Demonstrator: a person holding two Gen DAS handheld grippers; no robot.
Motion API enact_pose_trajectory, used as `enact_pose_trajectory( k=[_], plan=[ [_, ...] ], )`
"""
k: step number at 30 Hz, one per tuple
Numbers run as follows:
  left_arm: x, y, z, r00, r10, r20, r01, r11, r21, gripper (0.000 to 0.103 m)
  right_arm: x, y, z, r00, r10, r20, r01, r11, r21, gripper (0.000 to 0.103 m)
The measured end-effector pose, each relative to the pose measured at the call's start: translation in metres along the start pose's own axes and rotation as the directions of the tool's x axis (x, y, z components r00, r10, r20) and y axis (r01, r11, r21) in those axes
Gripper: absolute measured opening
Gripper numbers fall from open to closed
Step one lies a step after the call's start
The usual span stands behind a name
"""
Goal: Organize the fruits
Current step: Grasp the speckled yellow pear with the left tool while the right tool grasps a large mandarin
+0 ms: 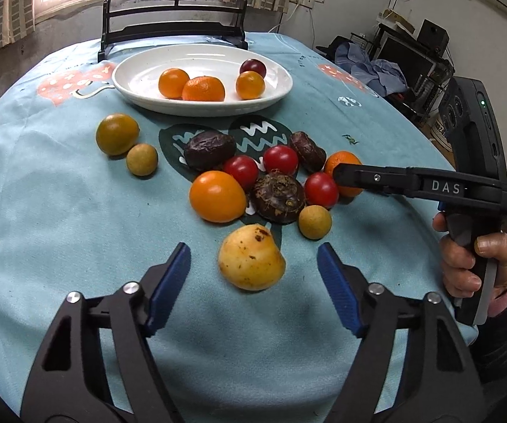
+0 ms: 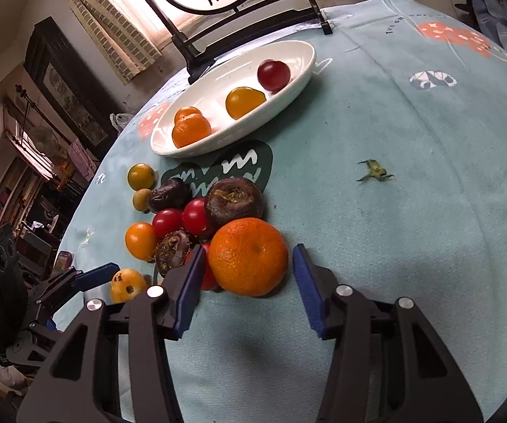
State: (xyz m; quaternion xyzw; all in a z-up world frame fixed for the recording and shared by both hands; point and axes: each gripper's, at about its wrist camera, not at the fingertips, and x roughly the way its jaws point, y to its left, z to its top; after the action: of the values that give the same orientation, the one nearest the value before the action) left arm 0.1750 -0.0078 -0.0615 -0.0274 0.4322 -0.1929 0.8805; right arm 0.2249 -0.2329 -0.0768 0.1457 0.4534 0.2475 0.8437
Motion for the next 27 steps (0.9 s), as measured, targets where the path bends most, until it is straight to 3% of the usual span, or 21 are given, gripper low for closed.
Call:
enact_pose_trajectory(
  k=[8, 13, 17, 27],
  plan=[
    [0.0092, -0.001, 0.0003, 0.999, -0.022, -0.048, 0.021, 1.0, -0.002, 0.055, -0.0019, -0.0036, 0.0001, 1.0, 0.012, 0.006, -0.012, 1.0, 0.018, 0.044],
    [0.01, -0.0006, -0.0002, 0.999, -0.021, -0.049, 0.021, 1.0, -0.009, 0.052, -0.0047, -0.0019, 0.0003, 1.0, 0.014, 0.018, -0.014, 1.0, 0.013, 0.044],
    [0.0102, 0.0012, 0.0006, 0.998, -0.028, -0.049, 0.027, 0.999, -0.019, 0.042, -0.0063, -0.0024, -0.0003, 1.0, 0.014, 0.024, -0.014, 1.0, 0.013, 0.044],
    [0.0084, 0.0055, 0.0009, 0.998, -0.04, -0.039, 0.038, 0.998, -0.042, 0.038, -0.009, -0.0015, -0.0007, 0.999, 0.021, 0.035, -0.021, 1.0, 0.013, 0.044]
  ],
)
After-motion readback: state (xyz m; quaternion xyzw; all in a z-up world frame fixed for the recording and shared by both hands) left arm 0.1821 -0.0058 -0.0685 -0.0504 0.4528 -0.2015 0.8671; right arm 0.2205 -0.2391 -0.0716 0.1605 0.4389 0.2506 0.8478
